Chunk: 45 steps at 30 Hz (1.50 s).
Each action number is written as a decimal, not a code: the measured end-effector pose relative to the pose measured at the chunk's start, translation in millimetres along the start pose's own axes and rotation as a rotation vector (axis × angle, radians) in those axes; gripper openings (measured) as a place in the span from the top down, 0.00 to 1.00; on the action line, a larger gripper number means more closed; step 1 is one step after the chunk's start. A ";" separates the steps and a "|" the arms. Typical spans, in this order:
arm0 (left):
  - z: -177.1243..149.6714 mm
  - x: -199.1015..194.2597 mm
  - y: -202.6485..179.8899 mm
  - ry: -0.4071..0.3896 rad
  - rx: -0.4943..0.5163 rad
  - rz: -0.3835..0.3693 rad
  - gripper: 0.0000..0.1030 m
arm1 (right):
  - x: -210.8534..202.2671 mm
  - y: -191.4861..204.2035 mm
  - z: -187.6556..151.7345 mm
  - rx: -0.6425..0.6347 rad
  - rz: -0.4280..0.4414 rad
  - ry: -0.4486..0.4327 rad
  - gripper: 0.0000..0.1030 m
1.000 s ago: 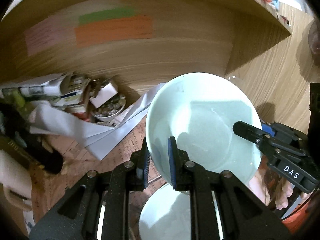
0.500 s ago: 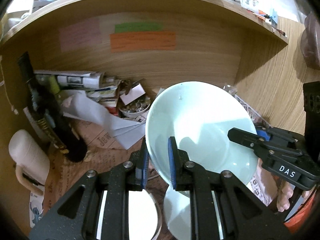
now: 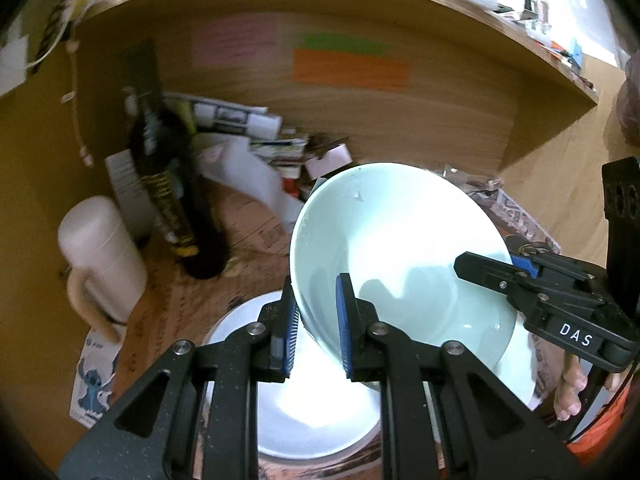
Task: Organize plates and bowls
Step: 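Lift the mint green bowl with both grippers and carry it over the stack, then lower the mint green bowl into the white bowl and open both grippers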
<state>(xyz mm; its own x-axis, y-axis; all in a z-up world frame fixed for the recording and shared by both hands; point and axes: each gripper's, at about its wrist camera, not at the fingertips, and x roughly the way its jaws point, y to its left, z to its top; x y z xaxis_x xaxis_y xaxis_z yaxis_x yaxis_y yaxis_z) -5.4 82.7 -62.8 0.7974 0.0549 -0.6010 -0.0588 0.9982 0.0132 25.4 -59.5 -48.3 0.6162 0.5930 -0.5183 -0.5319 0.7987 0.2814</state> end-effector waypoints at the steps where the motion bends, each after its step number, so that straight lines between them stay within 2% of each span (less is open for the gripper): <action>1: -2.3 -1.5 3.8 0.003 -0.007 0.005 0.84 | 1.8 2.8 -1.0 -0.003 0.006 0.004 0.79; 12: -27.2 -9.8 32.0 0.026 -0.057 0.050 0.84 | 30.1 33.7 -14.7 -0.032 0.070 0.080 0.79; 22: -46.0 3.7 52.1 0.079 -0.109 0.060 0.84 | 59.1 42.1 -28.4 -0.041 0.088 0.166 0.79; 28: -52.8 10.2 56.9 0.102 -0.122 0.058 0.84 | 63.4 43.4 -29.0 -0.049 0.088 0.173 0.79; 35: -58.3 13.0 59.4 0.117 -0.130 0.058 0.84 | 63.0 52.4 -31.0 -0.115 0.045 0.165 0.76; 45: -60.2 13.8 65.9 0.091 -0.135 0.088 0.84 | 66.3 58.7 -32.1 -0.192 -0.034 0.148 0.75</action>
<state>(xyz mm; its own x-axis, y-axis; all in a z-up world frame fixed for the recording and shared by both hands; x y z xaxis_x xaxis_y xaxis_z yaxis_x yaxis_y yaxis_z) -34.4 147.7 -118.3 0.7280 0.1332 -0.6725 -0.2110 0.9769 -0.0350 16.3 23.5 -92.1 0.5513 0.5338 -0.6412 -0.6218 0.7753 0.1109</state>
